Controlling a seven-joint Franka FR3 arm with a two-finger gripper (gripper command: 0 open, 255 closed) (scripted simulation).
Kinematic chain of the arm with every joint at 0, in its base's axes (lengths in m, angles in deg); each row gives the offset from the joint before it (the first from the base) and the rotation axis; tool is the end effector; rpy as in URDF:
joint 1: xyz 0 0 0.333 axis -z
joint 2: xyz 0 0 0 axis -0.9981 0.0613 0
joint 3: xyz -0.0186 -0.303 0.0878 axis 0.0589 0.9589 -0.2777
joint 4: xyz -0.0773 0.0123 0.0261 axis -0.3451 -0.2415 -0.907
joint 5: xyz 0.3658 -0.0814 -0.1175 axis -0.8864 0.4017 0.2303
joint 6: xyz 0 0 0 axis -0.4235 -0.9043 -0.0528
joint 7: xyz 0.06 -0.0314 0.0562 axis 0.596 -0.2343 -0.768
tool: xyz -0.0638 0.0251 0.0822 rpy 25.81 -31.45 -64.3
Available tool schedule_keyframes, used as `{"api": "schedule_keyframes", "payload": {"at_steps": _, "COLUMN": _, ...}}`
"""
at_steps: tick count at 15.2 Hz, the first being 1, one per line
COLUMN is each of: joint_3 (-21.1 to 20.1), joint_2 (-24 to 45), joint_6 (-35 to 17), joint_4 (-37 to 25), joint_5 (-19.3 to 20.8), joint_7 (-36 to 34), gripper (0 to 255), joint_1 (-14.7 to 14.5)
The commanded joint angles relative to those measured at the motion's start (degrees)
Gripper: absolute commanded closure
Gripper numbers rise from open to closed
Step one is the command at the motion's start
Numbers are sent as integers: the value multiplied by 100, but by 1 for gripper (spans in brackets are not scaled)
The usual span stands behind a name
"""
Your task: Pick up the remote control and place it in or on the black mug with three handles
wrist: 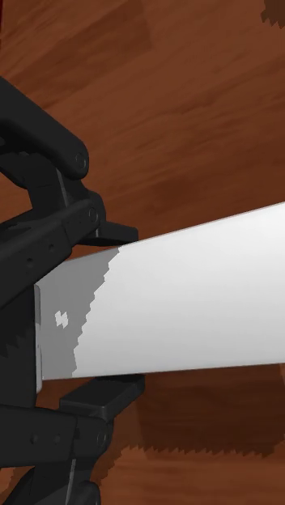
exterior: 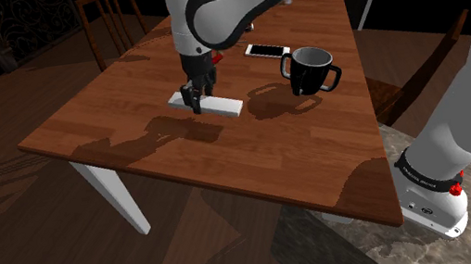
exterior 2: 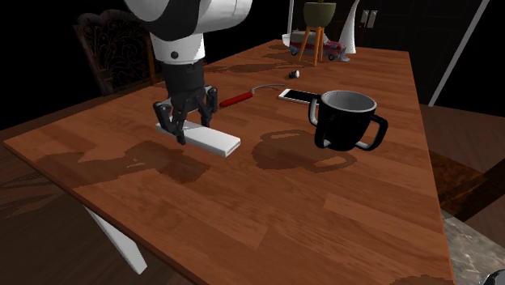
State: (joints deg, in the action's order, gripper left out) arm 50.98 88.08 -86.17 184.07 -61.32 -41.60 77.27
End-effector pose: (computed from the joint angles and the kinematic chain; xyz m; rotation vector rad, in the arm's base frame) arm 0.5381 0.2839 0.3735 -3.0752 -0.5397 0.0071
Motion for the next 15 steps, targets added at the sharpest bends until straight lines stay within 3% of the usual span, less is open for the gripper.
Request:
{"api": "schedule_keyframes", "payload": {"at_steps": 1, "joint_3": -3, "joint_2": -57, "joint_6": 139, "joint_4": -86, "joint_5": -28, "joint_7": 32, "gripper": 255, "joint_1": 16}}
{"api": "schedule_keyframes", "payload": {"at_steps": 15, "joint_3": -41, "joint_2": -409, "joint_6": 1124, "joint_4": -740, "joint_5": -181, "joint_7": 120, "gripper": 255, "joint_1": 46}}
